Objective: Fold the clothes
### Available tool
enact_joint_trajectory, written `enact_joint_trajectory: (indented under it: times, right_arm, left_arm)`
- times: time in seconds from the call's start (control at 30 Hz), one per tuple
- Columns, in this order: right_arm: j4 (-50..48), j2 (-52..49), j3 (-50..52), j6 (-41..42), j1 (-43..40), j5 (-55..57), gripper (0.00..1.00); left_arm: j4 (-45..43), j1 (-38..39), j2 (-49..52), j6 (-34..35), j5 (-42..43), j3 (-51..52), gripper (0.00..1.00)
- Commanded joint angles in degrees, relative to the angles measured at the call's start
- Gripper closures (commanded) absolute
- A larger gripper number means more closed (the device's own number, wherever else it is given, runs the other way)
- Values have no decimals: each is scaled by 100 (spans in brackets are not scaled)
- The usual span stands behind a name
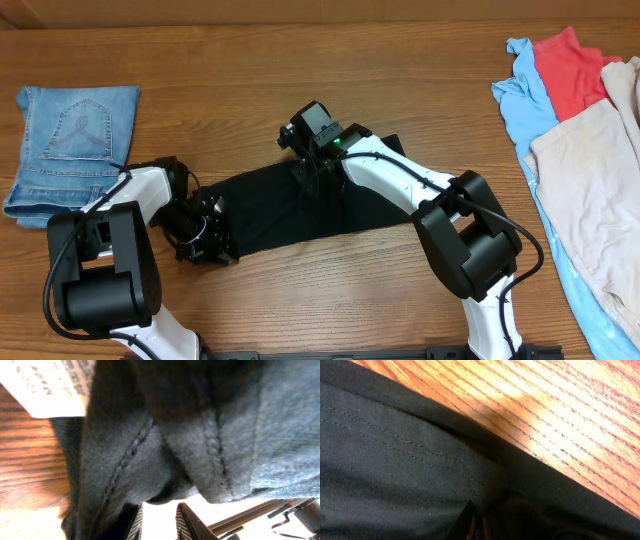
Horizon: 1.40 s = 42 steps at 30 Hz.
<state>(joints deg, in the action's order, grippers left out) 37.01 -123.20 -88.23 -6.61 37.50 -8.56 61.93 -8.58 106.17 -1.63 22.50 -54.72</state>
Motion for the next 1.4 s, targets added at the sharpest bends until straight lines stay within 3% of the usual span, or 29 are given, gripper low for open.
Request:
enact_joint_trajectory:
  times: [0.0, 0.1, 0.2, 0.27, 0.4, 0.53, 0.57, 0.6, 0.67, 0.9, 1.23, 1.27, 1.3, 1.37]
  right_arm:
    - [-39, -59, -142, 85, -55, 166, 93]
    - [-28, -59, -142, 87, -55, 155, 89]
    - [103, -57, -144, 85, -55, 146, 80]
    - [260, -15, -179, 85, -55, 146, 69]
    - [776, 361, -564, 83, -63, 149, 57]
    - [1132, 914, -999, 63, -127, 236, 51]
    - [1169, 1025, -1049, 63, -155, 284, 50]
    - [1248, 1329, -1115, 66, -251, 442, 49]
    - [1303, 1582, -1119, 72, -402, 538, 44]
    - [1875, 1775, -1117, 173, -1115, 529, 43]
    - [2347, 1775, -1117, 219, -1637, 446, 43]
    - [2358, 1775, -1117, 219, -1635, 446, 43]
    - [2363, 1775, -1117, 229, -1635, 446, 43]
    - [2387, 1775, -1117, 295, -1637, 446, 43]
  left_arm:
    - [-46, 15, -109, 57, -223, 72, 74]
    - [-44, 15, -109, 374, -629, 72, 77]
    - [-79, 15, -109, 509, -785, 55, 86]
    - [-149, 15, -140, 573, -754, -2, 86]
    - [-118, 13, -446, 597, -750, -286, 83]
    - [-103, 11, -960, 597, -752, -509, 64]
    - [-127, 0, -1086, 597, -752, -546, 53]
    - [-240, -22, -1325, 647, -750, -588, 32]
    - [-424, -31, -1532, 787, -748, -592, 14]
    - [-719, -28, -1333, 988, -745, -577, 9]
    - [-1047, -28, 52, 1051, -599, -577, 10]
    - [-1106, -28, 133, 920, -407, -577, 18]
    - [-1123, -28, 149, 815, -289, -577, 31]
    - [-1128, -28, 133, 721, -179, -579, 72]
